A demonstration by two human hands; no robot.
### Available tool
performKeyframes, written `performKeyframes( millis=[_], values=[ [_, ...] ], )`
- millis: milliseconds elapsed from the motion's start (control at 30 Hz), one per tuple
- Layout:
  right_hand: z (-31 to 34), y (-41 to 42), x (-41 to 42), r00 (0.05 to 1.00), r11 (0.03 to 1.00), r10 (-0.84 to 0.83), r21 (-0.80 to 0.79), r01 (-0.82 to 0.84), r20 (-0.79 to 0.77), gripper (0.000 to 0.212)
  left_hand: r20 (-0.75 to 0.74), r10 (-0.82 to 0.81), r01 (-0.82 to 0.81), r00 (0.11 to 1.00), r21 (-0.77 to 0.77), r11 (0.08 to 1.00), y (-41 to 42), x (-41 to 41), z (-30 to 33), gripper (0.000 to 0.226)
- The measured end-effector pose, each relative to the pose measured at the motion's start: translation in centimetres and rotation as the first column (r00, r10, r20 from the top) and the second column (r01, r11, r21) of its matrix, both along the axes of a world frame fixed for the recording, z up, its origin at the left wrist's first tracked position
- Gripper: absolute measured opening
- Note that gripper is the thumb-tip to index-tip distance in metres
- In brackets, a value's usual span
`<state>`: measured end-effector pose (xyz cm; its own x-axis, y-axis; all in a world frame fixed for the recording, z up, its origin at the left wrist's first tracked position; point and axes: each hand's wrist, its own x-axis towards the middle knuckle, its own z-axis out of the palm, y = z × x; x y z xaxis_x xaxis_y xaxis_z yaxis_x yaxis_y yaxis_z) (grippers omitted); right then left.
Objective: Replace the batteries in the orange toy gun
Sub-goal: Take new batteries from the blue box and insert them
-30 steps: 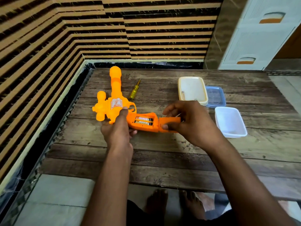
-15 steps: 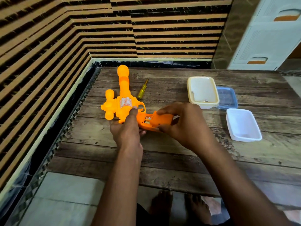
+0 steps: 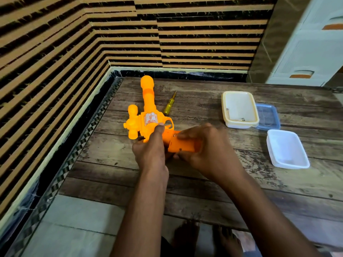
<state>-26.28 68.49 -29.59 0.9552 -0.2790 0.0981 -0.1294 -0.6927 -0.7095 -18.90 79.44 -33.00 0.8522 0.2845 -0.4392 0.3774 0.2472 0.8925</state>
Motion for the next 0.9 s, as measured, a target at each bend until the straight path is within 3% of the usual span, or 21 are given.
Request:
performKeyframes(
  millis=[200, 500, 667, 900],
  values=[
    [-0.8, 0.1, 0.2, 0.998, 0.999, -0.015, 0.04, 0.013, 0.065, 0.042, -0.004, -0.01, 0.01, 1.0, -0.016, 1.0, 0.0, -0.2, 0.3, 0.047],
    [-0.7, 0.3, -0.3, 0.995, 0.989, -0.093, 0.116, 0.089, 0.024, 0.04, -0.017, -0.008, 0.008, 1.0, -0.017, 1.0, 0.1, 0.0, 0.2, 0.032],
    [-0.6, 0.4, -0.5, 0.995, 0.995, -0.097, 0.02, 0.097, 0.012, 0.035, -0.011, -0.006, 0.006, 1.0, -0.026, 1.0, 0.0, 0.0, 0.2, 0.039],
    [-0.4, 0.7, -0.7, 0.997, 0.993, -0.072, -0.09, 0.075, 0.037, 0.033, -0.008, -0.008, 0.008, 1.0, -0.042, 0.999, 0.0, 0.0, 0.3, 0.031]
  ],
)
